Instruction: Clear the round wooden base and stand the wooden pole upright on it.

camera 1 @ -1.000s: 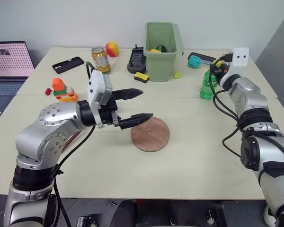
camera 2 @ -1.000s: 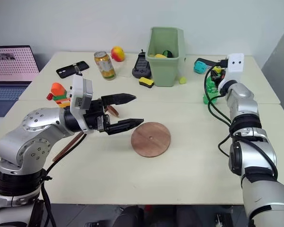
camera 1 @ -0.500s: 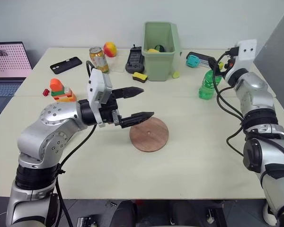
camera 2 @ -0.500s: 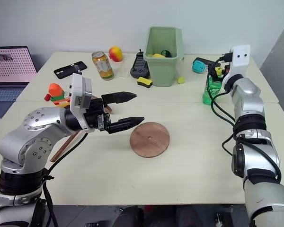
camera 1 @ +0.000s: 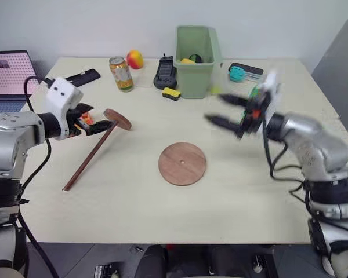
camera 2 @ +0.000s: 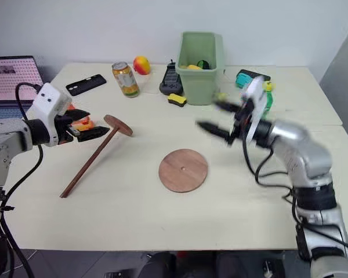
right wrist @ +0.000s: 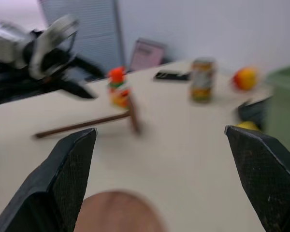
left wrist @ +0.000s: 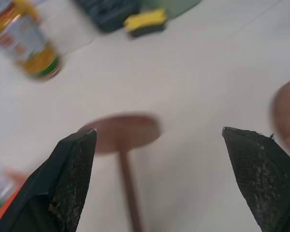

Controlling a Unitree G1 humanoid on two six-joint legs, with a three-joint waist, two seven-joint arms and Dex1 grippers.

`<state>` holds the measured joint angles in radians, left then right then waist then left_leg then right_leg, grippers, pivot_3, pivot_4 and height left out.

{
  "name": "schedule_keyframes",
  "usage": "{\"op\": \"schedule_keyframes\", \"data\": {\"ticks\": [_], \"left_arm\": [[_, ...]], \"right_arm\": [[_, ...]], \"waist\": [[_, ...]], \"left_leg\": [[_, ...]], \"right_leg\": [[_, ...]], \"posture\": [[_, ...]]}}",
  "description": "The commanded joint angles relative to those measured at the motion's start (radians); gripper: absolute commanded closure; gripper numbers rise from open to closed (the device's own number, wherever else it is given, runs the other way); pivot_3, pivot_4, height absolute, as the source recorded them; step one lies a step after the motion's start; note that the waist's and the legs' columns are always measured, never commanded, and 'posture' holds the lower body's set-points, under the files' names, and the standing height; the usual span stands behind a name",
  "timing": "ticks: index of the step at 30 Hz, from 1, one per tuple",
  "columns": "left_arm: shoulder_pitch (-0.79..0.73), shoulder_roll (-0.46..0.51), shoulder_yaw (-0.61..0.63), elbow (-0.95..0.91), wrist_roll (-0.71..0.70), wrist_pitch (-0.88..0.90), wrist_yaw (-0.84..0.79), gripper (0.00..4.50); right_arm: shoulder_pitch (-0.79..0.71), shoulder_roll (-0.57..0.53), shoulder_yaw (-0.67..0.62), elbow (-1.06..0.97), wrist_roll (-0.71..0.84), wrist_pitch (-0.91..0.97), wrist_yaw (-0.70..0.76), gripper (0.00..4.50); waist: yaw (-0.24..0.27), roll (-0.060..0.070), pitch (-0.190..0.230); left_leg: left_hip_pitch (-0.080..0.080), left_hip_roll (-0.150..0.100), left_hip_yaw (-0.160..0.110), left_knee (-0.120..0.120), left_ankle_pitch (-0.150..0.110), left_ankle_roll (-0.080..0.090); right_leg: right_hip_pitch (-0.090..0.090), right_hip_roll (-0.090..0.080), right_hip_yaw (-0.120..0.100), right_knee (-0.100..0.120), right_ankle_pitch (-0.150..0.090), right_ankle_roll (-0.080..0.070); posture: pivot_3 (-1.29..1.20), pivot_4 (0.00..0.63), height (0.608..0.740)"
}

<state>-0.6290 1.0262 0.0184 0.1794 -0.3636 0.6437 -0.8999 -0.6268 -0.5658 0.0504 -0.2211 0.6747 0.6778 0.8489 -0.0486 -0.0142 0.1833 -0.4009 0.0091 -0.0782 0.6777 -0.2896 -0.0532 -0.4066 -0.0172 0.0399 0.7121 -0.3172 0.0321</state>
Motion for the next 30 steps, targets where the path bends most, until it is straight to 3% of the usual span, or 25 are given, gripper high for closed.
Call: {"op": "schedule_keyframes", "data": {"ticks": [1,15,16,30], "left_arm": [[-0.058,0.012,-0.051,0.067,0.049,0.017,-0.076,0.18],[-0.302,-0.178,-0.188,0.555,0.279,-0.188,-0.106,0.18],[-0.316,-0.188,-0.19,0.586,0.296,-0.206,-0.1,0.55],[-0.402,-0.228,-0.174,0.71,0.365,-0.227,-0.17,3.57]], "right_arm": [[0.085,-0.041,0.049,-0.152,0.009,0.0,0.073,0.04],[0.193,-0.038,0.081,-0.278,-0.038,-0.021,0.026,0.04],[0.198,-0.038,0.079,-0.283,-0.038,-0.019,0.018,0.0],[0.201,-0.043,0.049,-0.291,-0.018,-0.001,-0.03,0.0]], "waist": [[0.012,-0.001,0.0],[0.014,-0.003,0.001],[0.015,-0.003,0.001],[0.014,-0.003,0.001]], "left_leg": [[0.0,0.0,0.0,0.0,0.0,0.0],[0.0,-0.001,-0.001,0.002,0.0,0.0],[0.0,-0.001,-0.001,0.001,0.0,0.0],[0.0,-0.001,-0.001,0.002,0.0,0.0]], "right_leg": [[0.001,0.0,0.0,-0.001,0.0,0.0],[0.0,0.003,-0.001,0.0,0.0,0.0],[0.0,0.003,-0.001,0.001,0.0,0.0],[0.0,0.002,-0.001,0.001,0.0,0.0]], "posture": [[0.0,0.15,0.74],[0.0,0.15,0.74],[0.0,0.15,0.74],[0.0,0.15,0.74]]}}
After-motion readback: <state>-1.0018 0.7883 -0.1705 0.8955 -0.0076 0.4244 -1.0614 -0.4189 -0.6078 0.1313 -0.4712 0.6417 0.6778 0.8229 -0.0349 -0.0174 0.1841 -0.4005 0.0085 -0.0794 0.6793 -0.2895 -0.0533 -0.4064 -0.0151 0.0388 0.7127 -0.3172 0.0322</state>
